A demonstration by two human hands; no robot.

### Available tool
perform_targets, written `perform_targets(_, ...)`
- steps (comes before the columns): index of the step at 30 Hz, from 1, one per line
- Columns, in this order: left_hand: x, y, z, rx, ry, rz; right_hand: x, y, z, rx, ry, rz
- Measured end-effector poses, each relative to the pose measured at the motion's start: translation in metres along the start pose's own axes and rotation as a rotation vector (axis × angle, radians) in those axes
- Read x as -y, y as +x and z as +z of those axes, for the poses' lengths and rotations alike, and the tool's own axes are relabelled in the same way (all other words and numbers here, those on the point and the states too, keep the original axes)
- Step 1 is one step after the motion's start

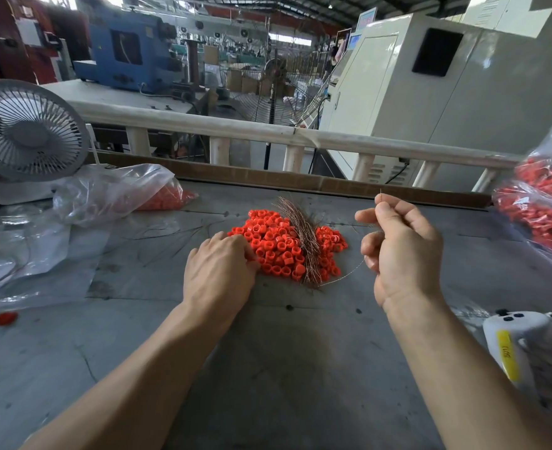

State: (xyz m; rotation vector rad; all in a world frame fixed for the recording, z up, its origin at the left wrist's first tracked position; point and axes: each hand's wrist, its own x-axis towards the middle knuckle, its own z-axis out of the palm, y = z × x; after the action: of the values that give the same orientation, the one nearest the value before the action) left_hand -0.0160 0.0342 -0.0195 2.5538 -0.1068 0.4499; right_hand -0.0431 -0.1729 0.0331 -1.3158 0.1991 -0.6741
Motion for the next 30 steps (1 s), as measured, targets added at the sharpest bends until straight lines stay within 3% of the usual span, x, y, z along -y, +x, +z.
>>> perform_targets(4,0.0,0.001,-0.001,-0.042,-0.074,-0.053,-0.009,0.011,-0.012,-0.001,-0.437,-0.114)
perform_targets(7,-0.009,0.002,-0.007,0.069,-0.515,-0.126,-0.018,0.018,-0.019,0.023,-0.646,-0.064)
perform_targets(9,-0.018,-0.001,-0.012,0.202,-0.831,-0.131,-0.022,0.021,-0.022,-0.028,-0.577,-0.014)
perform_targets(11,-0.026,-0.005,-0.015,0.298,-0.977,-0.092,-0.021,0.023,-0.023,-0.043,-0.454,0.045)
perform_targets(21,-0.031,-0.007,-0.01,0.31,-1.134,-0.136,-0.024,0.002,0.0,0.175,-0.228,0.012)
perform_targets(30,-0.031,-0.005,-0.009,0.279,-1.277,-0.119,-0.024,-0.004,0.0,0.459,-0.441,-0.337)
